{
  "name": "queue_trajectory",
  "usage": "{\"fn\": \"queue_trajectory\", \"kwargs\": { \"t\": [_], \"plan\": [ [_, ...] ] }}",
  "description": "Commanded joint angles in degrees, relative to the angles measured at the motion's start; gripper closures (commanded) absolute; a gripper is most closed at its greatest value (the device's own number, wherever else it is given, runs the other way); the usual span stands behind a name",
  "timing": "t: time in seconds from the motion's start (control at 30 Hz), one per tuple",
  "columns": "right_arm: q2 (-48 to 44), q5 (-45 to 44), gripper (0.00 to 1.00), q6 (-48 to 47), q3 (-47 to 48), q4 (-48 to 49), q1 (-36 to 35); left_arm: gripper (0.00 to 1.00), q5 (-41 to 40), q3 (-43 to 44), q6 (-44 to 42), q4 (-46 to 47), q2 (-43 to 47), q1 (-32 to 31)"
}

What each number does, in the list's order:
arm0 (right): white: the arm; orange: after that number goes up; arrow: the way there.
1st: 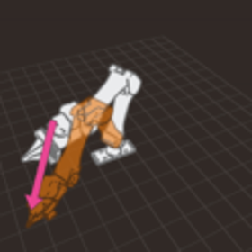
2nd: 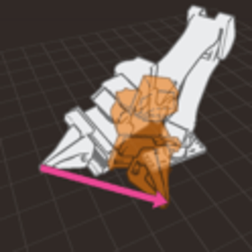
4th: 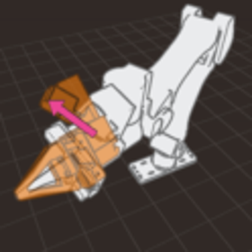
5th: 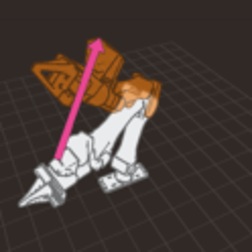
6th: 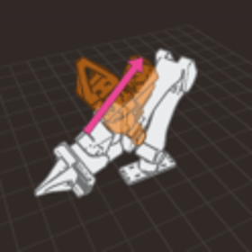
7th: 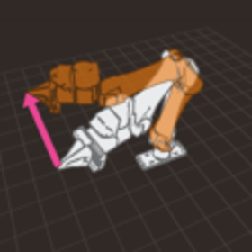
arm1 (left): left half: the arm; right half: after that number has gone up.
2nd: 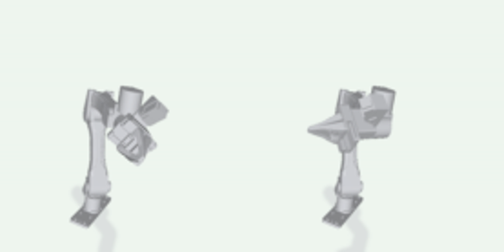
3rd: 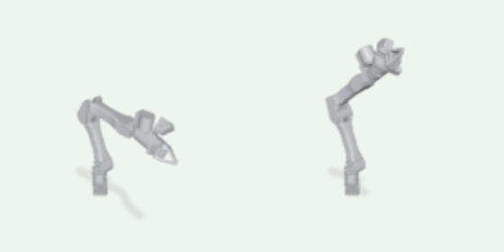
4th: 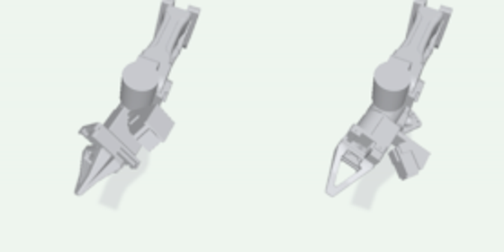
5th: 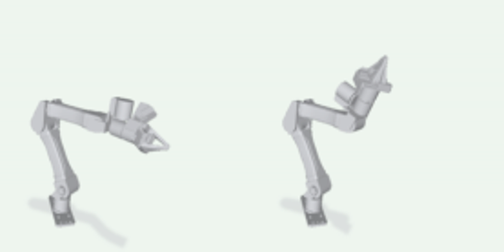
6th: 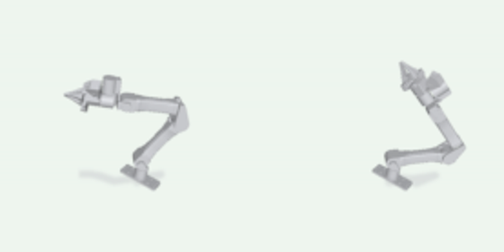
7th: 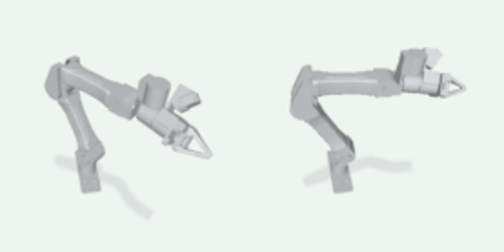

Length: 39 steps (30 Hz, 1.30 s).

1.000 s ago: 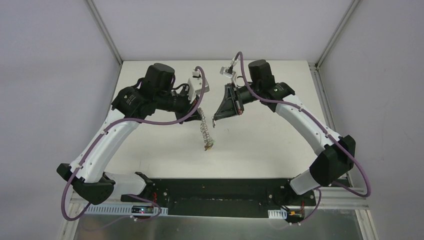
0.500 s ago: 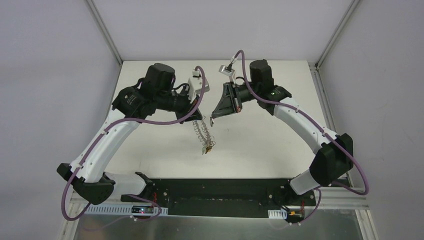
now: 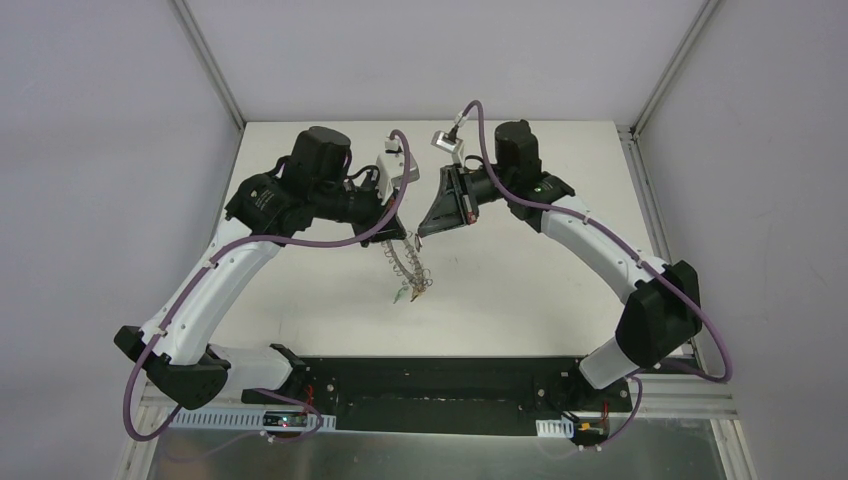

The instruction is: Put the keys on the keyring

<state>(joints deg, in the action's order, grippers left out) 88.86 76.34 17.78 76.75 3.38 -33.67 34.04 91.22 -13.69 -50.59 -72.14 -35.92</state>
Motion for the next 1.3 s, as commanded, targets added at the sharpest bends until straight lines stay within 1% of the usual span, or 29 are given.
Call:
{"fn": "queue_trajectory", "kwargs": {
  "t": [0.0,1.27],
  "plan": [
    [0.3,1.0,1.0,1.2,0.0,3.3,-0.7,1.0,1.7,0.0,1.2,3.0,1.2,0.2],
    [1.7,1.0,1.0,1.1,1.0,3.2,-1.2,1.0,1.5,-0.6,0.5,2.8,1.7,0.2]
  ]
}}
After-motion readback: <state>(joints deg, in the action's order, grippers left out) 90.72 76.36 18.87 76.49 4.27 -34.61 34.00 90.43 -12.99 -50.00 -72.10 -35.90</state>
